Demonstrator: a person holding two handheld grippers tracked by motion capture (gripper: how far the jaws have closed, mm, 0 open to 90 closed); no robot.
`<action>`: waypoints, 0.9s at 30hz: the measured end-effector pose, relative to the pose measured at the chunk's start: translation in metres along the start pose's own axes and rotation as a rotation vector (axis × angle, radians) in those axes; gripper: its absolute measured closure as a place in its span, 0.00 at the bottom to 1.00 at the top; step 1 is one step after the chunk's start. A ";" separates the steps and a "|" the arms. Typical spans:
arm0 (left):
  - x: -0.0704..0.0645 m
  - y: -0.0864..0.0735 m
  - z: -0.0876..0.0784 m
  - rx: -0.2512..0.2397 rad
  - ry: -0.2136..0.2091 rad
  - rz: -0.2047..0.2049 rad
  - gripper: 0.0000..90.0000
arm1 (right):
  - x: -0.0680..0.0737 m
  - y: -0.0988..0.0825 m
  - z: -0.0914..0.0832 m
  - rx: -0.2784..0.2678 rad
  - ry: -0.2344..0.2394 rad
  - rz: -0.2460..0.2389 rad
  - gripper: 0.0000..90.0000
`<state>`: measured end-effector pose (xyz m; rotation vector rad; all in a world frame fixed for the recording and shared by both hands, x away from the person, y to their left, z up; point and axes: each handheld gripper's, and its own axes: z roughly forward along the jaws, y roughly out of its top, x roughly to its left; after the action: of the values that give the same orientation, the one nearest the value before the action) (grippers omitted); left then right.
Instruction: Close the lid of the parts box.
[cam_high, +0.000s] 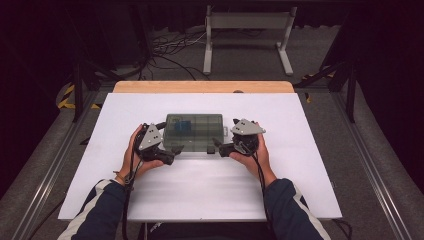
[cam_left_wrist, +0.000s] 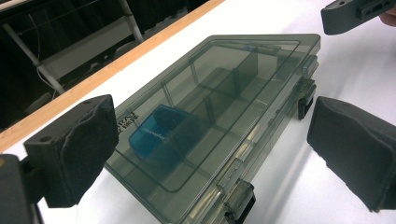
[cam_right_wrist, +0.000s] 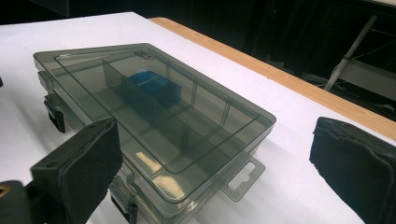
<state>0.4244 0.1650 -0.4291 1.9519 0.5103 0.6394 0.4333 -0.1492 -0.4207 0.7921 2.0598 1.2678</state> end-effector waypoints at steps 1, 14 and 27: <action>0.000 0.000 0.000 0.001 0.000 0.005 0.03 | 0.001 0.001 -0.001 -0.001 -0.005 -0.004 0.03; -0.003 0.004 -0.008 -0.010 -0.009 0.028 0.04 | 0.001 0.003 -0.009 0.004 -0.038 -0.034 0.04; -0.010 0.009 -0.019 -0.027 -0.007 0.054 0.04 | 0.003 0.007 -0.023 0.004 -0.048 -0.082 0.05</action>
<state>0.4059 0.1680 -0.4156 1.9476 0.4438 0.6702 0.4158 -0.1569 -0.4060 0.7257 2.0360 1.1890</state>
